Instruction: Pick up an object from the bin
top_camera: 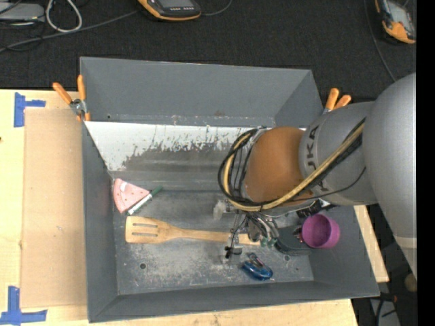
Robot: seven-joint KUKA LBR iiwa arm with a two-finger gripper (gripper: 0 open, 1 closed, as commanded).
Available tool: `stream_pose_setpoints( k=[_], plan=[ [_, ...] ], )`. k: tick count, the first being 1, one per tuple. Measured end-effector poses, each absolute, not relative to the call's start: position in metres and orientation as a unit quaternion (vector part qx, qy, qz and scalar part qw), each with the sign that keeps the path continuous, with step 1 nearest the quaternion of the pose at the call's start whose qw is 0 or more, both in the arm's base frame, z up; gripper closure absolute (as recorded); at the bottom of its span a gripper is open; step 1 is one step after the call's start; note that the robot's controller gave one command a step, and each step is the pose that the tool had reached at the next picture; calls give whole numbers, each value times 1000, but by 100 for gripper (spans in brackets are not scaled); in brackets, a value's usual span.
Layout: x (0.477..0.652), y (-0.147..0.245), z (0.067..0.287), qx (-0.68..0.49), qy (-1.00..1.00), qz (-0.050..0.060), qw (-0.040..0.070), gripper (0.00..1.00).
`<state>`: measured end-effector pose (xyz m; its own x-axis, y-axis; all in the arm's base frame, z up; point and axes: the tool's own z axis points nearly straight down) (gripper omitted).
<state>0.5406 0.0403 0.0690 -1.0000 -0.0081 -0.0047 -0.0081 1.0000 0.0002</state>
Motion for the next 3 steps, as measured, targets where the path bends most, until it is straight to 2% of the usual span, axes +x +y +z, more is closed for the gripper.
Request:
stream_pose_setpoints(
  k=[1, 2, 3],
  plan=[
    [547, 24, 72, 27, 1000, 0, -2, 100],
    [547, 24, 72, 27, 1000, 0, -2, 100],
    [543, 24, 106, 26, 1000, 0, -8, 100]
  ],
)
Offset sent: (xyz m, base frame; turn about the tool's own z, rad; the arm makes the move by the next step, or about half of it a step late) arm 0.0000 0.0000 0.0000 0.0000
